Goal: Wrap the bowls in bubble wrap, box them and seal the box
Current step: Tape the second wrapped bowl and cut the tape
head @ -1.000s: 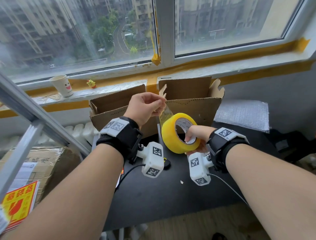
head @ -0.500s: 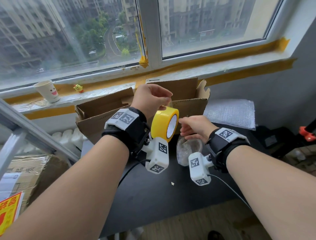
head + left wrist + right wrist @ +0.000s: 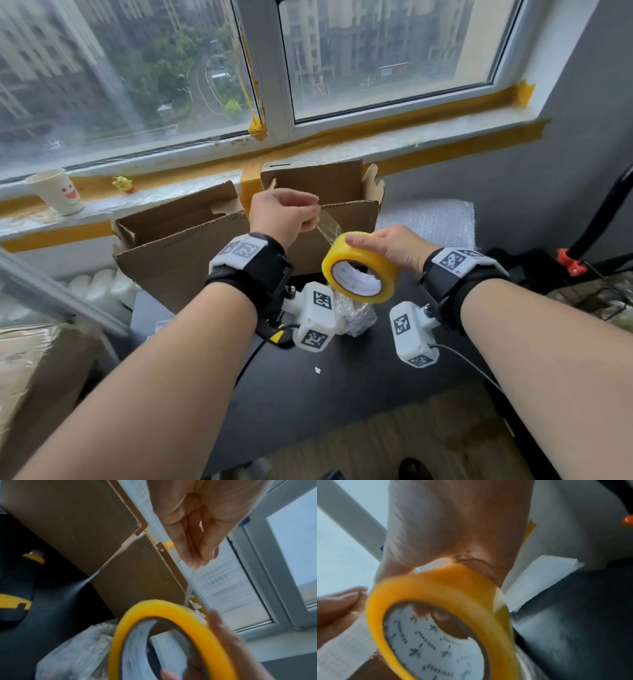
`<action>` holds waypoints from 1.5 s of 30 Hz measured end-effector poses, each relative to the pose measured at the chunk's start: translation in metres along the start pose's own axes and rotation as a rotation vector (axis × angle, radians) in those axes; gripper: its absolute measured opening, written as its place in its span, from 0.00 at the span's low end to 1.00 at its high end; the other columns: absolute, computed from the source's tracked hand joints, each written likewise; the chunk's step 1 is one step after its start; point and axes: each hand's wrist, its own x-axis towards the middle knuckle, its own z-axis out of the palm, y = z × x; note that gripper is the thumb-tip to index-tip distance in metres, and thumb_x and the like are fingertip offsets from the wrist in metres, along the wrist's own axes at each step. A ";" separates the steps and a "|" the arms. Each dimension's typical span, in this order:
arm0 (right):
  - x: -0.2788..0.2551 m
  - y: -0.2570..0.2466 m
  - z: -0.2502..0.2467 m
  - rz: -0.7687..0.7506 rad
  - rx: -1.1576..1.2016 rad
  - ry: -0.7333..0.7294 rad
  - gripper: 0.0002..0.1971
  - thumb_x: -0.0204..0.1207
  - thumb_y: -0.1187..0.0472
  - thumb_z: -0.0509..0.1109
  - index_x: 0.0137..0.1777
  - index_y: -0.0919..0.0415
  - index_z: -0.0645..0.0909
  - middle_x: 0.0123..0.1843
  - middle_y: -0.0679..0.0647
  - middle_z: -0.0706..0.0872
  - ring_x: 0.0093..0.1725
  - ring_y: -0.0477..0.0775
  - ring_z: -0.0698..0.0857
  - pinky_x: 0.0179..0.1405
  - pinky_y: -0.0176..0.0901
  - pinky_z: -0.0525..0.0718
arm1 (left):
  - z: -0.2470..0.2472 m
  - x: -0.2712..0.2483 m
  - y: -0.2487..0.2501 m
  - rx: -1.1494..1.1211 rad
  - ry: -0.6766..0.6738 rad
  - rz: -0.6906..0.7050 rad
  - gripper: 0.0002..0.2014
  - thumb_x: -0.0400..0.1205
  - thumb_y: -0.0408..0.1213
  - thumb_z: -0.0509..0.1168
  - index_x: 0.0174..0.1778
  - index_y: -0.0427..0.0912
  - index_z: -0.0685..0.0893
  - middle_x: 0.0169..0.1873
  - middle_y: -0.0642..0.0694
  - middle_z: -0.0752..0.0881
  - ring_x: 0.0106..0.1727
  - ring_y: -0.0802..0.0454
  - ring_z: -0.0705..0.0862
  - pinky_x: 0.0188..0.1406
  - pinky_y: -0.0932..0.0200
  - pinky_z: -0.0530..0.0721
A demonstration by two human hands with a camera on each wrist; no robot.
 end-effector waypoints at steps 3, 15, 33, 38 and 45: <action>0.000 0.003 -0.016 0.028 -0.101 0.077 0.25 0.66 0.37 0.78 0.25 0.57 0.74 0.26 0.54 0.78 0.29 0.51 0.77 0.34 0.41 0.74 | 0.008 -0.002 -0.019 -0.062 0.008 -0.084 0.07 0.76 0.21 0.71 0.39 0.36 0.90 0.41 0.34 0.90 0.43 0.44 0.90 0.48 0.54 0.90; 0.020 0.035 -0.025 0.165 -0.693 0.018 0.35 0.58 0.20 0.66 0.29 0.57 0.73 0.30 0.52 0.78 0.32 0.55 0.80 0.30 0.44 0.71 | 0.016 0.002 -0.108 -0.337 0.140 -0.489 0.16 0.81 0.19 0.62 0.64 0.29 0.80 0.58 0.34 0.86 0.60 0.44 0.86 0.55 0.59 0.83; 0.033 0.048 0.001 0.140 -1.012 0.004 0.27 0.65 0.29 0.71 0.33 0.54 0.74 0.34 0.48 0.80 0.34 0.51 0.78 0.29 0.40 0.71 | 0.025 -0.001 -0.167 -0.291 0.294 -0.636 0.13 0.71 0.19 0.75 0.42 0.36 0.79 0.41 0.35 0.89 0.41 0.47 0.90 0.32 0.65 0.87; 0.037 0.058 0.007 0.151 -1.018 -0.017 0.26 0.68 0.30 0.70 0.31 0.53 0.73 0.33 0.48 0.78 0.36 0.52 0.79 0.31 0.41 0.72 | 0.029 0.001 -0.180 -0.104 0.264 -0.615 0.10 0.71 0.22 0.76 0.35 0.38 0.82 0.38 0.40 0.88 0.41 0.49 0.88 0.33 0.66 0.85; 0.047 0.070 0.009 0.127 -0.965 -0.072 0.24 0.71 0.34 0.69 0.31 0.55 0.76 0.32 0.49 0.80 0.31 0.49 0.78 0.26 0.40 0.68 | 0.035 0.007 -0.183 0.371 0.080 -0.493 0.02 0.73 0.43 0.76 0.37 0.50 0.92 0.38 0.50 0.92 0.44 0.50 0.90 0.53 0.56 0.87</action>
